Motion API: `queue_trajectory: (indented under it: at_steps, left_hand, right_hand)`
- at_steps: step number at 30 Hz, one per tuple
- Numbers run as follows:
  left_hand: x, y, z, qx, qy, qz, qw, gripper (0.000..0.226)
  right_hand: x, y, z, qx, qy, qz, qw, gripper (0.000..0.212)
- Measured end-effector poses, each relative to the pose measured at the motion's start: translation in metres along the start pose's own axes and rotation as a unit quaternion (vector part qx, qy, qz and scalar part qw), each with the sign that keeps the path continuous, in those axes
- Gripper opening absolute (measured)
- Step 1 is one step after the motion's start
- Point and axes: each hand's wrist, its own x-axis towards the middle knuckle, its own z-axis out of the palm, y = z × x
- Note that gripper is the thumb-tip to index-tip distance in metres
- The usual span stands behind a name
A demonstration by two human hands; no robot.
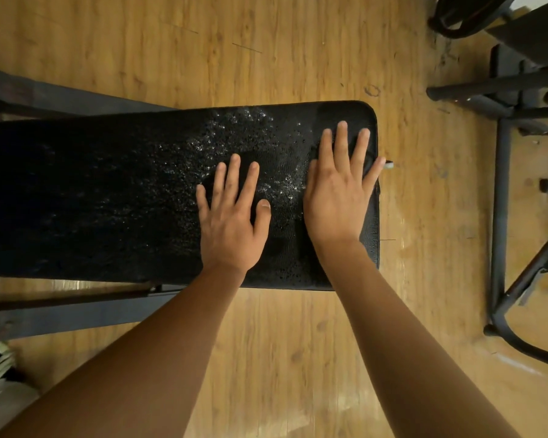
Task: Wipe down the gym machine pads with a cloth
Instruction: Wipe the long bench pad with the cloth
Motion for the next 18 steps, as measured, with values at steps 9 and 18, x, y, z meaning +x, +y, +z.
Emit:
queue_trajectory:
  at_steps: [9,18]
  left_hand:
    - [0.0,0.0,-0.001,-0.015,0.002,0.001,1.0,0.059]
    - [-0.001,0.0,0.0,-0.012,0.003,0.002,1.0,0.058]
  right_hand:
    - [-0.067,0.018,-0.004,-0.017,-0.028,-0.041,0.999,0.047]
    - [-0.015,0.009,-0.004,-0.003,-0.033,-0.033,0.999,0.059]
